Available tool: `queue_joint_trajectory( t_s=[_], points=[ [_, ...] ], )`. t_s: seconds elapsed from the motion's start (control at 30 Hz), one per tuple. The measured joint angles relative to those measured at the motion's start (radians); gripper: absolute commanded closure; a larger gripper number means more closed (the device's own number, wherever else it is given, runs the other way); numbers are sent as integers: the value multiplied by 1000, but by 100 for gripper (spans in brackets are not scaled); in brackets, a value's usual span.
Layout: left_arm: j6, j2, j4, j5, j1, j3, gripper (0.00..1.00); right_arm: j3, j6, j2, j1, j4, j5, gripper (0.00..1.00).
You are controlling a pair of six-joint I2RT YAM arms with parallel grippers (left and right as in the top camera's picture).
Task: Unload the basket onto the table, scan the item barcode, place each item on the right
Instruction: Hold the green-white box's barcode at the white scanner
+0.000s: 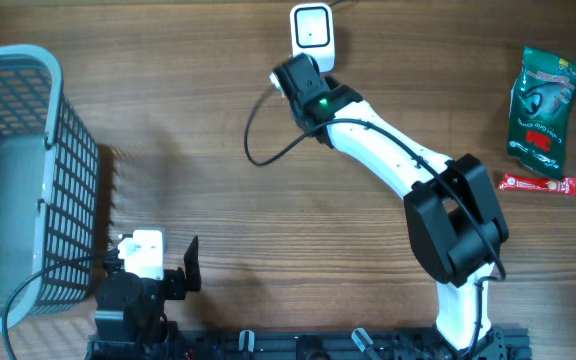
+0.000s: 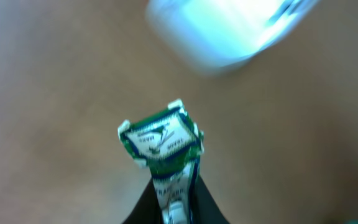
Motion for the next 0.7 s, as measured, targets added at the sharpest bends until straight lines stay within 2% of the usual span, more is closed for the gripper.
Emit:
queue_joint_trajectory(
  t_s=[0.17, 0.3, 0.47, 0.53, 0.7],
  points=[
    [0, 0, -1, 0, 0, 0, 0, 27, -222, -5, 16, 348, 174, 96],
    [0, 0, -3, 0, 0, 0, 0, 31, -375, 15, 13, 621, 183, 96],
    [0, 0, -3, 0, 0, 0, 0, 39, -575, 149, 13, 945, 178, 96],
    [0, 0, -2, 0, 0, 0, 0, 36, -676, 243, 13, 1040, 161, 96],
    [0, 0, -2, 0, 0, 0, 0, 36, -759, 357, 13, 1120, 135, 96]
  ],
)
